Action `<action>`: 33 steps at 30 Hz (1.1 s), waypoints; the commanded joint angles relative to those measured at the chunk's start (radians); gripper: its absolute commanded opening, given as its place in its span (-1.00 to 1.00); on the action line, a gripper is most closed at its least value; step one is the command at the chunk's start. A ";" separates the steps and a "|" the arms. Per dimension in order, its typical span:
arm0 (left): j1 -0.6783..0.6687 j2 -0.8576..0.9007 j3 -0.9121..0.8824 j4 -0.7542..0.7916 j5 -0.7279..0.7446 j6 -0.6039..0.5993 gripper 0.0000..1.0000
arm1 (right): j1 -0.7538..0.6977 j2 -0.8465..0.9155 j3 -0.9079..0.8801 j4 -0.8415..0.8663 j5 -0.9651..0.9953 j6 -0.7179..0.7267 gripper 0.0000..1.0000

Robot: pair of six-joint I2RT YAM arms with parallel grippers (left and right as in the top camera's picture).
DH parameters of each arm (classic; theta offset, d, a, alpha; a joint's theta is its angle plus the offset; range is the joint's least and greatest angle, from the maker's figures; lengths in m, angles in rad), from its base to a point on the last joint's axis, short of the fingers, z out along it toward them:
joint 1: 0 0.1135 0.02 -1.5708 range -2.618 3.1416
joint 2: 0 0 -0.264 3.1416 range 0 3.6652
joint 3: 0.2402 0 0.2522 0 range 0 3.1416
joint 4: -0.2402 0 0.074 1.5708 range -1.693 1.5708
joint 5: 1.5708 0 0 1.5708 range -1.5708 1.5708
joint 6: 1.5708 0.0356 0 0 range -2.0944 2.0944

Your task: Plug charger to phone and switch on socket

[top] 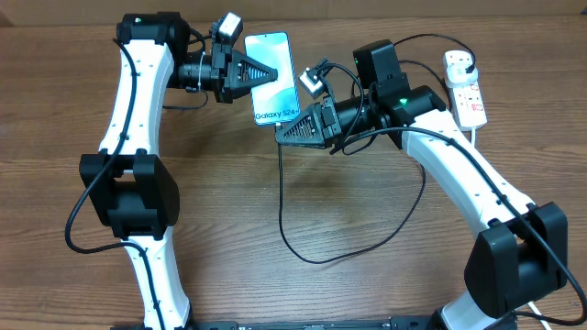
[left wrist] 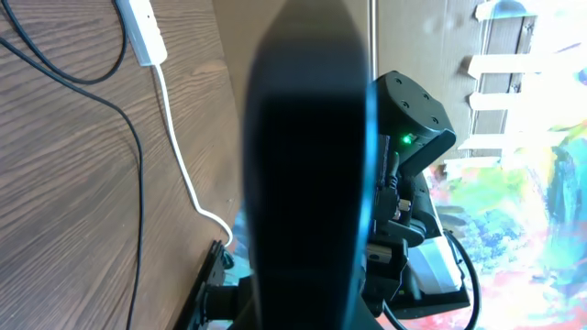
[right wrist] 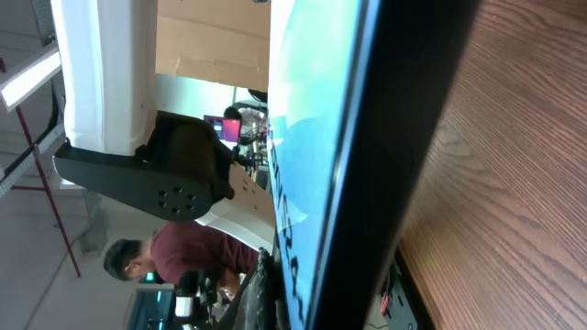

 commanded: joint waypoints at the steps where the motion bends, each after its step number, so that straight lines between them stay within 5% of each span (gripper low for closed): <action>1: -0.052 -0.022 0.015 -0.011 -0.071 0.064 -0.92 | -0.008 0.008 0.022 0.057 0.002 0.004 -0.93; 33: -0.058 -0.022 0.015 -0.011 -0.086 0.037 -0.92 | -0.008 0.009 0.022 0.173 0.029 0.056 -0.90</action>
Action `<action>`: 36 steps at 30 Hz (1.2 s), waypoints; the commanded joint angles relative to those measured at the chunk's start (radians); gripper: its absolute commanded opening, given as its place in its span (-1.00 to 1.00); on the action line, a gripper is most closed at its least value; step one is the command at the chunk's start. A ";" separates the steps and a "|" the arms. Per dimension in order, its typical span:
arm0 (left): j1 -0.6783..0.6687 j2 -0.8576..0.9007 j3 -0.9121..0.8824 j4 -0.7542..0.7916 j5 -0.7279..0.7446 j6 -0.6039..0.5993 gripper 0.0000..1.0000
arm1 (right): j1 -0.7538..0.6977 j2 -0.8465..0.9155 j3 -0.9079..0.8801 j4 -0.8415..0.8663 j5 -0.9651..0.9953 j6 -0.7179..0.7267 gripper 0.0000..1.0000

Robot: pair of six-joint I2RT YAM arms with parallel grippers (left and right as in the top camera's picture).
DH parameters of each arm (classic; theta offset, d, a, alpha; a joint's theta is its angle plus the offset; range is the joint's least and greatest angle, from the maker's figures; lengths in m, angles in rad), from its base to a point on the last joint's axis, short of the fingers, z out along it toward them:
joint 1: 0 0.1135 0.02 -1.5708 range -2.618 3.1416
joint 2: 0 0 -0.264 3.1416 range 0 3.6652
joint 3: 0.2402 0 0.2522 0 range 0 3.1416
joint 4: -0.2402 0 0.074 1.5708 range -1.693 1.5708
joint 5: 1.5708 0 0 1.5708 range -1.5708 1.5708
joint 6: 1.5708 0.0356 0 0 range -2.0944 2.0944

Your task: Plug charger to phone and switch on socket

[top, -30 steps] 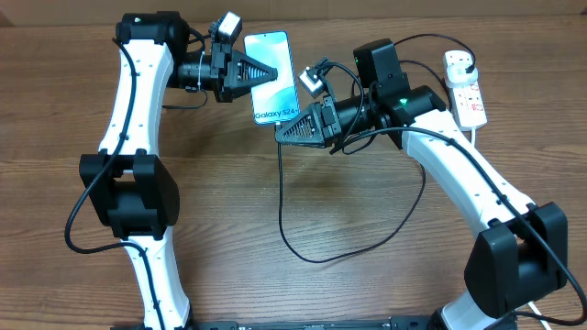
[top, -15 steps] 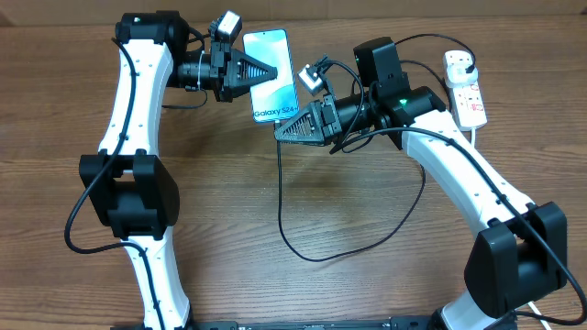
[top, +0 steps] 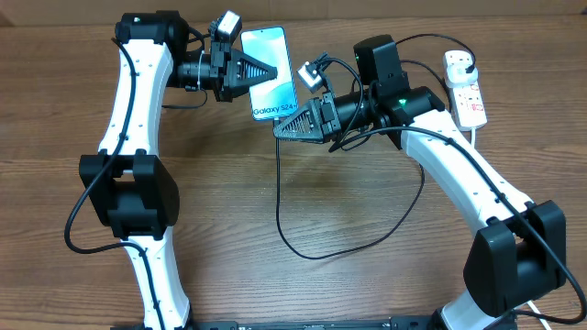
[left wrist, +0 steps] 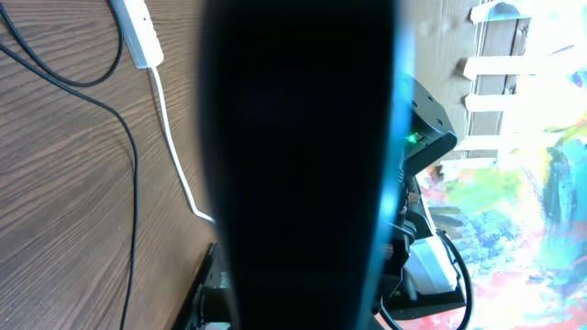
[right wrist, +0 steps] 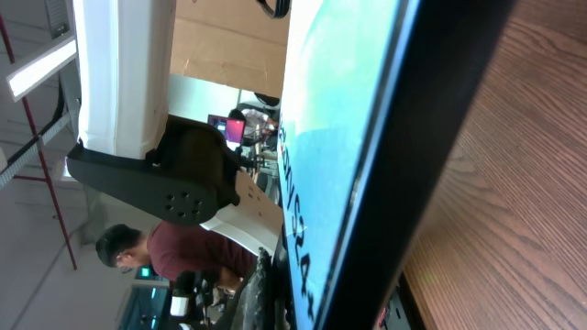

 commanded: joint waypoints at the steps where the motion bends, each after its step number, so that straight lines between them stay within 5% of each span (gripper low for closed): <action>1: -0.059 -0.022 0.009 -0.011 -0.100 0.042 -0.92 | -0.008 0.003 0.031 0.055 0.042 -0.002 -0.91; 10: -0.058 -0.022 0.009 -0.011 -0.106 0.042 -0.92 | -0.008 0.003 0.031 0.053 0.042 -0.002 -0.80; 15: -0.046 -0.022 0.009 -0.011 -0.106 0.042 -0.92 | -0.008 0.003 0.031 0.032 0.042 -0.002 -0.56; 23: -0.002 -0.022 0.009 -0.003 -0.107 0.043 -0.92 | -0.008 0.003 0.031 0.017 0.043 -0.003 0.73; 25: 0.007 -0.022 0.009 0.000 -0.107 0.042 -0.92 | -0.008 0.003 0.031 0.013 0.048 -0.003 0.87; 36: 0.016 -0.022 0.008 0.093 -0.210 -0.033 -0.92 | -0.008 0.003 0.031 -0.116 0.270 -0.021 1.00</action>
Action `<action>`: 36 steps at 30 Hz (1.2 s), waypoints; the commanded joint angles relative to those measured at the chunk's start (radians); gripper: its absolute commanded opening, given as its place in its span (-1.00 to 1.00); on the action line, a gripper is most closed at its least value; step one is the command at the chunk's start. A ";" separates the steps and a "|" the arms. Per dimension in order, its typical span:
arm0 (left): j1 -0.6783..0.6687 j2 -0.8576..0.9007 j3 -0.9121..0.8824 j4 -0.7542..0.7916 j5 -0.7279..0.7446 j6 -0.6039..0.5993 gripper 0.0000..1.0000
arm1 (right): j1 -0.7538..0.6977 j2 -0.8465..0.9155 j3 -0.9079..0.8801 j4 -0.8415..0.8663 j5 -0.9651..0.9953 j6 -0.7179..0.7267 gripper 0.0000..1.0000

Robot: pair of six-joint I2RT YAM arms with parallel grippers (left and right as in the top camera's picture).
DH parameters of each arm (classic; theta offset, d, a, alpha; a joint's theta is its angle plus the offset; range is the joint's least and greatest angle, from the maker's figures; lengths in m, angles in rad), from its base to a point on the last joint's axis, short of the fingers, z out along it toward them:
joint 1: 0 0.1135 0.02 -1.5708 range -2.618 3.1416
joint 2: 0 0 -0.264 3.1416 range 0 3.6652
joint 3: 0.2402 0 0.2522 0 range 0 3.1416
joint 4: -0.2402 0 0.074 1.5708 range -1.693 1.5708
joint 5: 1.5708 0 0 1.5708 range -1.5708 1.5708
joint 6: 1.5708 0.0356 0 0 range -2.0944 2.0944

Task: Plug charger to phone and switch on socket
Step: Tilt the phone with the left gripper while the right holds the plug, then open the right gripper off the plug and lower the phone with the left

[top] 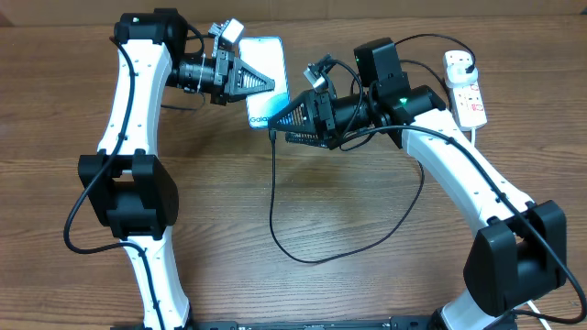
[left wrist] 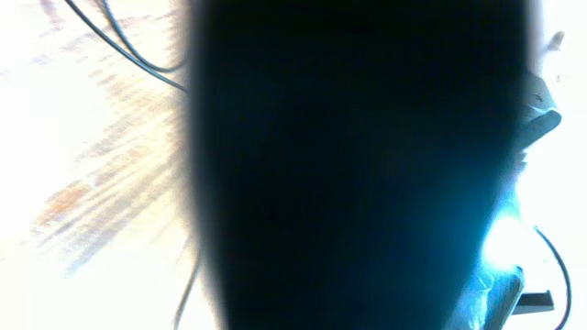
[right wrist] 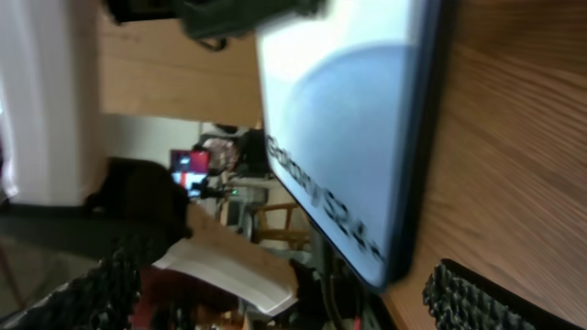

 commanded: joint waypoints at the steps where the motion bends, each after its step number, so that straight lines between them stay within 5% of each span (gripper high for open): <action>1: 0.006 -0.022 0.008 0.055 -0.044 -0.067 -0.92 | -0.004 0.002 0.026 -0.027 0.100 -0.036 1.00; 11: 0.003 -0.021 0.008 0.134 -0.111 -0.158 -0.91 | -0.006 0.002 0.026 -0.139 0.274 -0.042 0.99; 18: 0.002 -0.020 0.008 0.130 -0.086 -0.158 -0.91 | -0.005 0.002 0.026 -0.199 0.254 -0.083 0.22; 22: 0.001 -0.020 0.008 0.132 -0.047 -0.178 -0.91 | -0.005 0.002 0.026 -0.235 0.208 -0.114 0.04; 27: 0.002 -0.020 0.008 0.141 -0.095 -0.195 -0.92 | -0.013 0.002 0.026 -0.260 0.270 -0.112 0.03; 36: -0.037 -0.020 0.008 0.238 -0.408 -0.361 -0.91 | -0.099 0.002 0.026 -0.362 0.368 -0.113 0.03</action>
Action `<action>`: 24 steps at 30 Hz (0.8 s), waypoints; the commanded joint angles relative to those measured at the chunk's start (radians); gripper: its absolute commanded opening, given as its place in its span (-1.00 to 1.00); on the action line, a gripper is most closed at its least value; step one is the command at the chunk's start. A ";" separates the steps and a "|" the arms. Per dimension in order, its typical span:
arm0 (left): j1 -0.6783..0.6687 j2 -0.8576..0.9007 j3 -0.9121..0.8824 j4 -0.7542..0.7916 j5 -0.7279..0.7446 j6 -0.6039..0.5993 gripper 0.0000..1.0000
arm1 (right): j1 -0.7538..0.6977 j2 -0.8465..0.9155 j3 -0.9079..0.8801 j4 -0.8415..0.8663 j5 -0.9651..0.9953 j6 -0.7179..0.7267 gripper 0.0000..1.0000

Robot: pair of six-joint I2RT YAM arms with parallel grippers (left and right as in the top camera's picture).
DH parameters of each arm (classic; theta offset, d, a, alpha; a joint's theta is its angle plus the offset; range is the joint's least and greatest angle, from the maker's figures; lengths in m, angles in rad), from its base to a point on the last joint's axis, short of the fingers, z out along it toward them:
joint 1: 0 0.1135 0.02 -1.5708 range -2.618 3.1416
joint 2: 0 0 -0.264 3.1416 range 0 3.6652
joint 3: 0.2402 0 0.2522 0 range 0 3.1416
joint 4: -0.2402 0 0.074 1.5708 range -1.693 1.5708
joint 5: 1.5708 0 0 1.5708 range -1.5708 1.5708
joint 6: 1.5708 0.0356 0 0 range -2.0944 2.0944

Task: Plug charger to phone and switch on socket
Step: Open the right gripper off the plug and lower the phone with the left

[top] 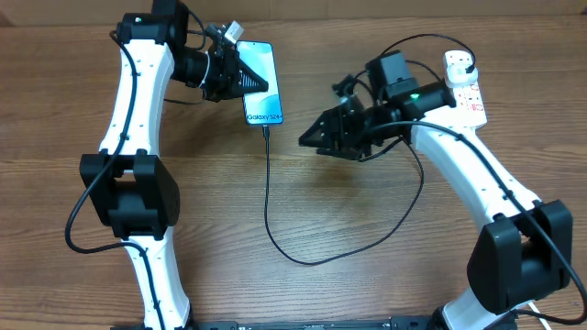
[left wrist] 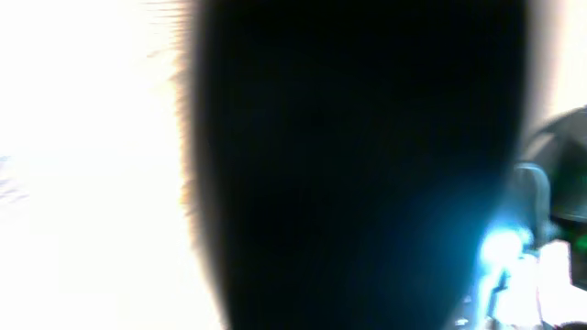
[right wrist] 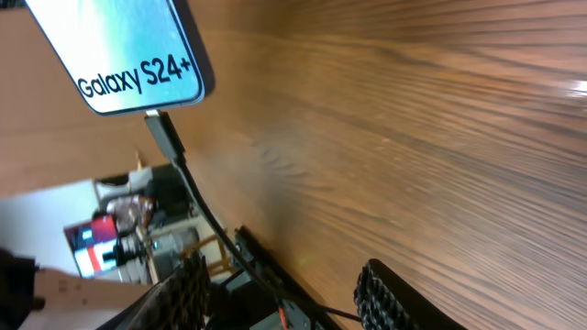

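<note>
My left gripper (top: 249, 79) is shut on the phone (top: 264, 99), holding it above the table with its lit "Galaxy S24+" screen up. In the left wrist view the phone's (left wrist: 358, 165) dark body fills the frame and hides the fingers. The black charger plug (right wrist: 165, 136) sits in the phone's (right wrist: 128, 46) lower end, also seen as the plug (top: 265, 129) from overhead. The black cable (top: 268, 202) hangs from it. My right gripper (top: 309, 143) is open and empty, to the right of the phone. The white socket strip (top: 468, 92) lies at the far right.
The cable loops over the table's middle (top: 312, 260) and rises toward the right arm. A white plug (top: 459, 62) sits in the strip's far end. The wooden table (top: 367, 293) shows bare wood in front.
My right gripper was at the phone's lower end; it now stands open to the right, clear of the phone. The plug stays in the phone. The left gripper holds the phone slightly farther back.
First my left gripper held the phone in the air with my right gripper at its lower end, the cable hanging from there. Over the following moments both shifted slightly left. Now the plug sits in the phone and the right gripper is away from it.
</note>
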 commanded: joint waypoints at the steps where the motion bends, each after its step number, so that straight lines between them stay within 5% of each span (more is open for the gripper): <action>1: -0.029 -0.020 0.008 0.037 -0.097 -0.103 -0.91 | -0.049 0.002 0.026 -0.017 0.034 -0.012 0.03; 11: -0.093 0.030 0.008 0.130 -0.234 -0.269 -0.91 | -0.109 0.002 0.026 -0.065 0.034 -0.046 0.03; 24: -0.121 0.224 0.008 0.175 -0.021 -0.325 -0.92 | -0.109 0.002 0.026 -0.084 0.034 -0.071 0.03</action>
